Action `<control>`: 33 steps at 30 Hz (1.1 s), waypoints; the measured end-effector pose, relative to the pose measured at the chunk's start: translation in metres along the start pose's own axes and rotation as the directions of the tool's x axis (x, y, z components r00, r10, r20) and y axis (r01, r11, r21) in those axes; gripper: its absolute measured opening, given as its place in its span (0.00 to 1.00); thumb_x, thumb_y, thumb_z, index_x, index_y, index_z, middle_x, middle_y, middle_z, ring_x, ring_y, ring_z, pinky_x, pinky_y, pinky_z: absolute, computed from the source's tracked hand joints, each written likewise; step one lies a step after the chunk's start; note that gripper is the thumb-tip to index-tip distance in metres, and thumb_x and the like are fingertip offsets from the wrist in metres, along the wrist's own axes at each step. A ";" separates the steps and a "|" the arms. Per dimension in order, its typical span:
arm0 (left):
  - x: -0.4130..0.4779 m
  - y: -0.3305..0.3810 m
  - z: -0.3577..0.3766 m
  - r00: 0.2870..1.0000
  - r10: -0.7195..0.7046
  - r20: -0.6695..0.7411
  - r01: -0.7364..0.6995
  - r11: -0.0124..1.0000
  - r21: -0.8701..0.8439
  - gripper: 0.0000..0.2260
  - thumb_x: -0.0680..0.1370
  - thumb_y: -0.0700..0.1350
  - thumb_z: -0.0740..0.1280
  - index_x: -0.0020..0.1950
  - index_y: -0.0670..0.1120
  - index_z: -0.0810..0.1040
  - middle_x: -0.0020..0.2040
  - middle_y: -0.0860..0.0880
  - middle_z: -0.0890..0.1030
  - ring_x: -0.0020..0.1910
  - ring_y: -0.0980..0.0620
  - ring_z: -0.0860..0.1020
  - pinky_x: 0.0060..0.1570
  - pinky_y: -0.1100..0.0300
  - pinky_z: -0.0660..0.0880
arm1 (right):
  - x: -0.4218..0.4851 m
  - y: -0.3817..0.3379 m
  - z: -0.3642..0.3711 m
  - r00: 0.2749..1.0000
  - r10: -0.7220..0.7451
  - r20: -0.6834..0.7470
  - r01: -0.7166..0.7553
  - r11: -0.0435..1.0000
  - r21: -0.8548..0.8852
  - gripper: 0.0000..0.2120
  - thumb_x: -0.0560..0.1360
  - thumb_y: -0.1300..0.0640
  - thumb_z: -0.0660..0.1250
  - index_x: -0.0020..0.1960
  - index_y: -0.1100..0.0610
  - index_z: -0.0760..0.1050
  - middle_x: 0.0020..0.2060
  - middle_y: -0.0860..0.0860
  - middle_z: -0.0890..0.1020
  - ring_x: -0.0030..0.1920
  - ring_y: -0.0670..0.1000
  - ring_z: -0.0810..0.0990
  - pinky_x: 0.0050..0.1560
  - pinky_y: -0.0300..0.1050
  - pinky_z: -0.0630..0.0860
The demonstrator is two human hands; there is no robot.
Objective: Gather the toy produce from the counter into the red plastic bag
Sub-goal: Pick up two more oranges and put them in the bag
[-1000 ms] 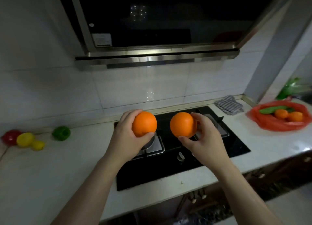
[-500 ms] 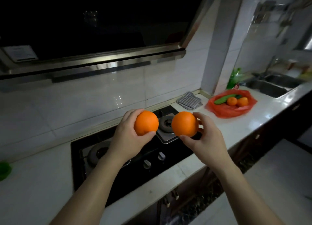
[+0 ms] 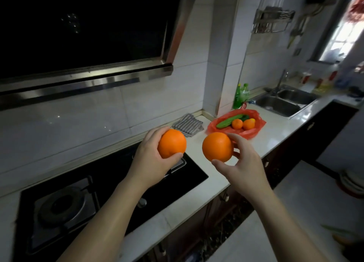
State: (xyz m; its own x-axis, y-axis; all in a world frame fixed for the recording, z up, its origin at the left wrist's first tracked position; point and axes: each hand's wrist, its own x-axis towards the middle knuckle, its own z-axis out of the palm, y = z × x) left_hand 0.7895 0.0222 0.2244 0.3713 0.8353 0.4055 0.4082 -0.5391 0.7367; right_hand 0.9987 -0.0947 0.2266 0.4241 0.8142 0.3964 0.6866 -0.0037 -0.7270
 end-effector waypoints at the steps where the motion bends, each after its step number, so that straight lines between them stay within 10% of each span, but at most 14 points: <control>1: 0.008 0.002 0.009 1.000 0.007 0.002 -0.007 1.000 0.004 0.32 0.69 0.51 0.76 0.70 0.57 0.67 0.65 0.59 0.68 0.59 0.56 0.72 0.46 0.70 0.69 | 0.006 0.006 -0.003 1.000 0.007 -0.005 -0.007 1.000 -0.006 0.35 0.65 0.49 0.77 0.67 0.44 0.65 0.58 0.38 0.68 0.58 0.45 0.72 0.57 0.46 0.74; 14: 0.134 -0.007 0.123 0.987 0.107 0.116 -0.101 0.993 -0.056 0.33 0.65 0.59 0.74 0.68 0.62 0.66 0.68 0.56 0.69 0.62 0.50 0.73 0.53 0.49 0.79 | 0.096 0.089 -0.028 0.987 0.079 -0.143 -0.094 0.990 -0.104 0.37 0.65 0.49 0.77 0.69 0.44 0.63 0.62 0.42 0.69 0.60 0.48 0.72 0.58 0.53 0.76; 33: 0.238 0.069 0.301 0.995 0.047 0.088 -0.050 0.998 0.028 0.34 0.68 0.55 0.77 0.71 0.57 0.67 0.67 0.55 0.70 0.60 0.54 0.71 0.55 0.52 0.75 | 0.225 0.249 -0.131 0.994 0.083 -0.068 -0.087 0.995 -0.053 0.37 0.65 0.49 0.77 0.69 0.44 0.64 0.62 0.42 0.70 0.60 0.47 0.72 0.59 0.50 0.75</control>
State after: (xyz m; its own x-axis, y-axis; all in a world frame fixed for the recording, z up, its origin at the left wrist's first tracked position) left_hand 1.1569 0.1510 0.2089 0.4621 0.7963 0.3904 0.4123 -0.5827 0.7003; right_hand 1.3427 0.0115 0.2079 0.5190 0.7698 0.3715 0.6776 -0.1055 -0.7278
